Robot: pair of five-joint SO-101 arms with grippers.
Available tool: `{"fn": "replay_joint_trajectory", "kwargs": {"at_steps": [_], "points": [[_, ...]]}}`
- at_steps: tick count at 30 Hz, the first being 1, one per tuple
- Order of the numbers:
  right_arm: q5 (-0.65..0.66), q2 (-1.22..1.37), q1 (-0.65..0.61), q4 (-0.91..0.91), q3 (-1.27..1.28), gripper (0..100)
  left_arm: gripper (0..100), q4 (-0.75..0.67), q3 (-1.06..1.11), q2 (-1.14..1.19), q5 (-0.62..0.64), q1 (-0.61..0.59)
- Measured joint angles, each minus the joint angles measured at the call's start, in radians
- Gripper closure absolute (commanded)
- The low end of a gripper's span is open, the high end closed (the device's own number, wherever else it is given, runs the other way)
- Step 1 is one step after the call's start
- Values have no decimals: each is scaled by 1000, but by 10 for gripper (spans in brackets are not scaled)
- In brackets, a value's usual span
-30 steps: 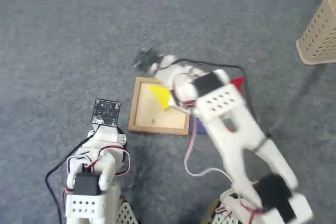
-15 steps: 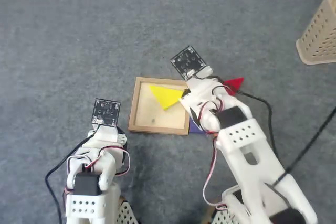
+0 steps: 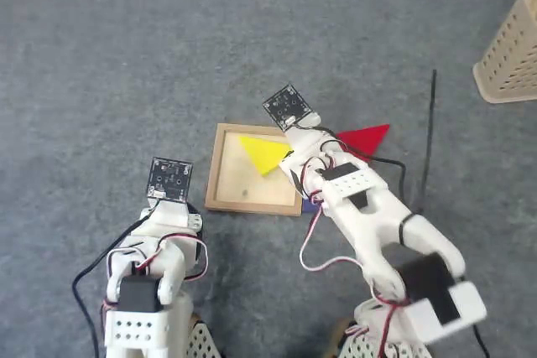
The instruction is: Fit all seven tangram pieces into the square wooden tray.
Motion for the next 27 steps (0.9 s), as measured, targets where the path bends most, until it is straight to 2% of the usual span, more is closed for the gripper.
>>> {"fn": "replay_joint_trajectory", "kwargs": {"at_steps": [6,11,20,27], "points": [[-2,103,-3,-143,0,992,989,0,0,0,0,0],[-5,83,-3,-132,9,992,989,0,0,0,0,0],[-5,-308,-2,167,157,992,989,0,0,0,0,0],[-6,-589,-2,184,299,992,989,0,0,0,0,0]]}}
